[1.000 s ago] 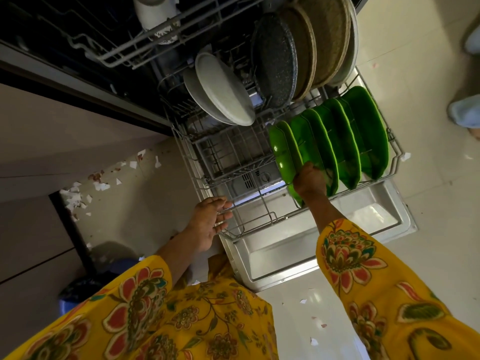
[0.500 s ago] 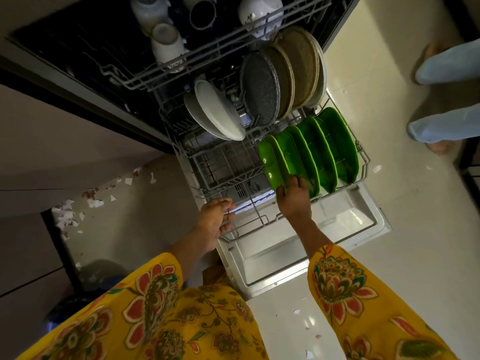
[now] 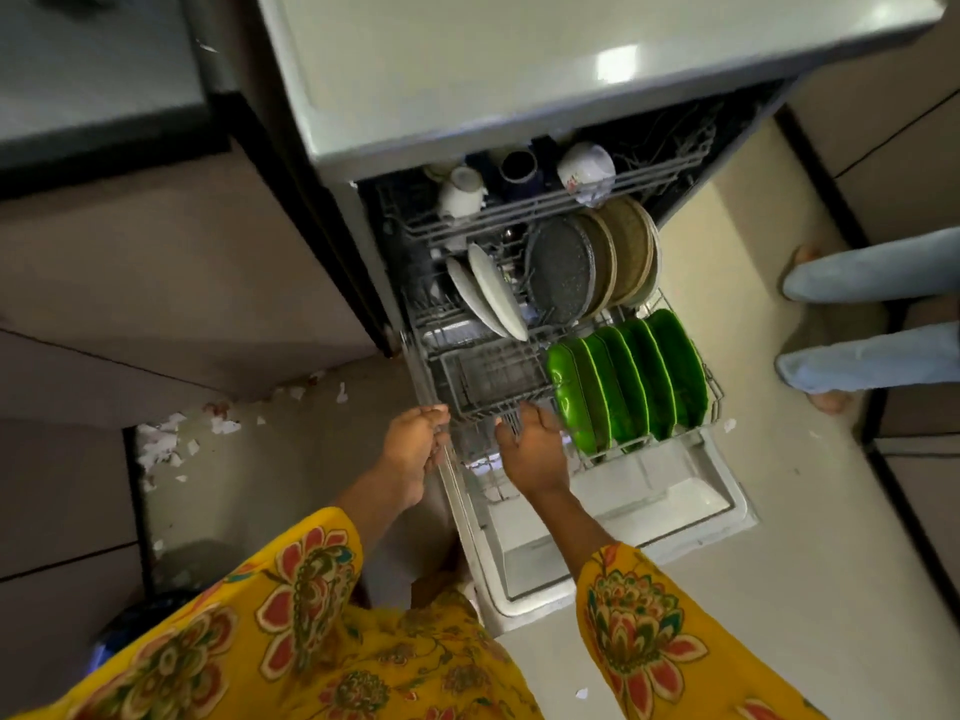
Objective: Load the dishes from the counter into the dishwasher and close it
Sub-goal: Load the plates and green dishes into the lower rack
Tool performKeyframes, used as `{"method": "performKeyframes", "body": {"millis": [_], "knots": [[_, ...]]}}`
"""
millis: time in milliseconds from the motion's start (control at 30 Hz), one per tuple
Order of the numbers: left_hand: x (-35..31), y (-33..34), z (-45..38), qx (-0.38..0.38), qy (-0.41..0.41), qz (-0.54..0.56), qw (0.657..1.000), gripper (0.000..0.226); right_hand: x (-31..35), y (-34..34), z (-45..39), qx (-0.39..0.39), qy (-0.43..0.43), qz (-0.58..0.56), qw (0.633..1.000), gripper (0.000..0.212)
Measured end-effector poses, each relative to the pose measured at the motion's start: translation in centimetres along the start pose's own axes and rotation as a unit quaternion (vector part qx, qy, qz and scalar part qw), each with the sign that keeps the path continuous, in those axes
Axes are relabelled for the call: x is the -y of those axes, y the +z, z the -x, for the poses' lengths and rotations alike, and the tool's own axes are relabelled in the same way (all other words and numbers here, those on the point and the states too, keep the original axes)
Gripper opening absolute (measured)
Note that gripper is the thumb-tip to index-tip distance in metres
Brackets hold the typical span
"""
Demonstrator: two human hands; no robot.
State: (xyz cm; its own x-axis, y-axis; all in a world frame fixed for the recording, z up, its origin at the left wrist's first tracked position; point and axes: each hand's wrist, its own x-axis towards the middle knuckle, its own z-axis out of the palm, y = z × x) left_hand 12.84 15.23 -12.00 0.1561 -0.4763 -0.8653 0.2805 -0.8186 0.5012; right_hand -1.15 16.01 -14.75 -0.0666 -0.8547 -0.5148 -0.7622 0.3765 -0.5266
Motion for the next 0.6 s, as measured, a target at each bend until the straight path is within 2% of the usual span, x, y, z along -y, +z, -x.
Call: {"method": "performKeyframes", "body": {"millis": [200, 367, 600], "knots": [[-4.3, -7.6, 2.9, -0.037, 0.062, 0.065, 0.995, 0.021, 10.4, 3.1, 3.5, 0.012, -0.089, 0.004, 0.996, 0.069], [-8.5, -15.2, 5.6, -0.05, 0.133, 0.13, 0.981, 0.018, 19.0, 5.4, 5.3, 0.013, -0.18, 0.03, 0.983, 0.049], [-12.7, -26.2, 8.6, -0.086, 0.216, 0.211, 0.95, 0.012, 31.0, 7.6, 8.3, -0.004, -0.287, 0.04, 0.957, 0.052]]}}
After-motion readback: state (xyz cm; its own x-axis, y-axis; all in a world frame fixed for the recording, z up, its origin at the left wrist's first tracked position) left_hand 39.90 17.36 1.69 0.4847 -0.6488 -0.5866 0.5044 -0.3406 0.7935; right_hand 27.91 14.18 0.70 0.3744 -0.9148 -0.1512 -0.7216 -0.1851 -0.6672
